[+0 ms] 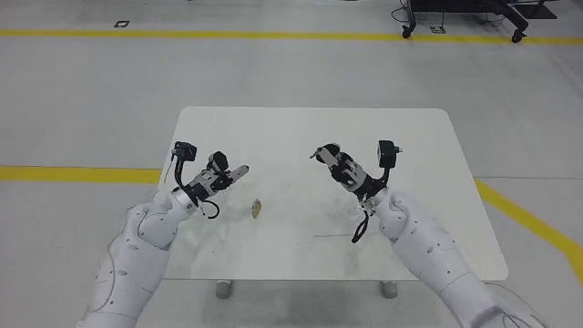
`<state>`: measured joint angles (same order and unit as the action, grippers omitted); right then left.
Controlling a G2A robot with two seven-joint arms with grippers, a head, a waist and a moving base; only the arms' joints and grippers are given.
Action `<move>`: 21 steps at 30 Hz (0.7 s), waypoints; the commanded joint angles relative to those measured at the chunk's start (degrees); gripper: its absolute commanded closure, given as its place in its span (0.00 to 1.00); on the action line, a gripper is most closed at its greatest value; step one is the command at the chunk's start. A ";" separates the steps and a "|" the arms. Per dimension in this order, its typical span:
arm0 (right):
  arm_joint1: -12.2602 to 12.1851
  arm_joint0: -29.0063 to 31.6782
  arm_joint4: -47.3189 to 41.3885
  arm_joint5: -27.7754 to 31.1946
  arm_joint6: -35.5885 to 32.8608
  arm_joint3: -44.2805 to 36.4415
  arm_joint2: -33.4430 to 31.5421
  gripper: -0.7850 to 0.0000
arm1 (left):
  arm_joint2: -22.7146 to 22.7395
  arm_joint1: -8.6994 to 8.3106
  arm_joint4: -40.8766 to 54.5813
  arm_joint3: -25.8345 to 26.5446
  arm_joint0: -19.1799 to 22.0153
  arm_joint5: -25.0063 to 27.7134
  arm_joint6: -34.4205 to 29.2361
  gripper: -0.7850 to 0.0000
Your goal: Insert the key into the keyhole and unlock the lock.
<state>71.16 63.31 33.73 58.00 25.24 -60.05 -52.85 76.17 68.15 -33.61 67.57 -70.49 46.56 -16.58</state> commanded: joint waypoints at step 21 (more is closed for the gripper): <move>9.07 -8.94 -54.19 0.00 -37.95 13.89 14.33 1.00 | -3.39 -0.49 70.88 -4.78 6.26 -2.62 -43.77 0.42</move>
<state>79.84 54.57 -19.24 58.00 -11.26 -46.86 -38.48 73.02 67.77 43.83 62.72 -64.17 41.47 -62.91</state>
